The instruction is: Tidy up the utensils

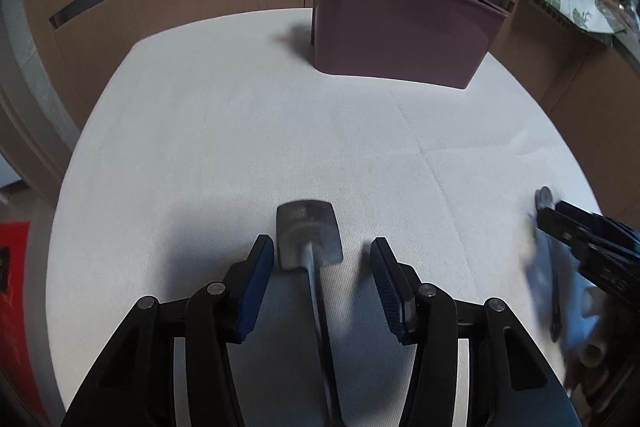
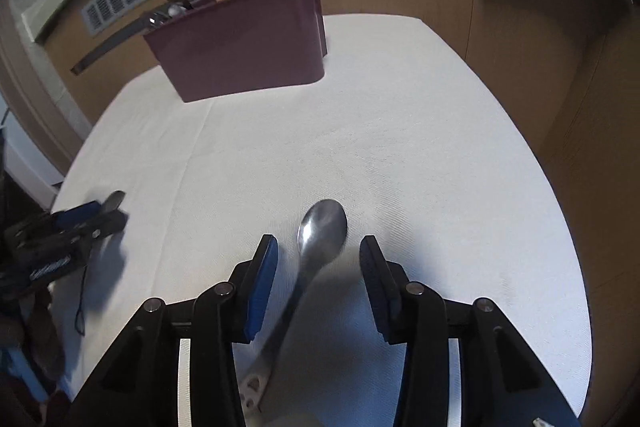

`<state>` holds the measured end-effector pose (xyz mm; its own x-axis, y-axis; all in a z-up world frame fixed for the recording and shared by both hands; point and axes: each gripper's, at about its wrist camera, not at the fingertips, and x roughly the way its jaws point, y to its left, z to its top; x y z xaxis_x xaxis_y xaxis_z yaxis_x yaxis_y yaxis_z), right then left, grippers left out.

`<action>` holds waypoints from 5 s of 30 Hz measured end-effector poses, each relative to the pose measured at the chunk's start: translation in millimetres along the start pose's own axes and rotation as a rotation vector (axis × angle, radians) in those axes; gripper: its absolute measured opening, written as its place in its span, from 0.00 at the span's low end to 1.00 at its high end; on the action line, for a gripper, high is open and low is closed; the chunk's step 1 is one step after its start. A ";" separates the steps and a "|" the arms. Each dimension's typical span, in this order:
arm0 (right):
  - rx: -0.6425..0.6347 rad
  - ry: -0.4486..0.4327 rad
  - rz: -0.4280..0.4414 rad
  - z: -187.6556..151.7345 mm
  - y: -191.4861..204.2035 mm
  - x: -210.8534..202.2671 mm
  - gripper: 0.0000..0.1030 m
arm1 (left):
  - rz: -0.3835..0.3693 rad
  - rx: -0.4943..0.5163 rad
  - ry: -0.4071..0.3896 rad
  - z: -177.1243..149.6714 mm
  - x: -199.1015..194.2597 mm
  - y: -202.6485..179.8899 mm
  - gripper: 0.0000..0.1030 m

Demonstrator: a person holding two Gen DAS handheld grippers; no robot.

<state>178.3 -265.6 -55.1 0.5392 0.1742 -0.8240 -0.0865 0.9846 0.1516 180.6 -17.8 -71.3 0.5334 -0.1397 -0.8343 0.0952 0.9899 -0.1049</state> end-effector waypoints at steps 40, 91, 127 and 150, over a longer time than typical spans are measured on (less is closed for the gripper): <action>-0.098 -0.395 0.024 26.7 14.1 -82.7 0.25 | -0.204 0.016 -0.330 23.5 -100.5 -12.0 0.32; -0.102 -0.335 0.030 187.5 33.5 -9.6 0.28 | -0.225 -0.003 -0.685 169.6 -30.7 -20.3 0.72; -0.173 -0.408 0.074 -38.2 69.2 -115.4 0.35 | 0.077 0.028 -0.491 -46.4 -120.7 -21.3 0.79; -0.159 -0.405 0.070 -37.5 64.9 -114.6 0.35 | 0.074 0.028 -0.485 -47.4 -119.0 -24.6 0.79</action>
<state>79.4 -221.2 28.7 0.8095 0.2537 -0.5294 -0.2453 0.9655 0.0876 74.9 -24.4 4.9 0.8687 -0.0703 -0.4903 0.0612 0.9975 -0.0345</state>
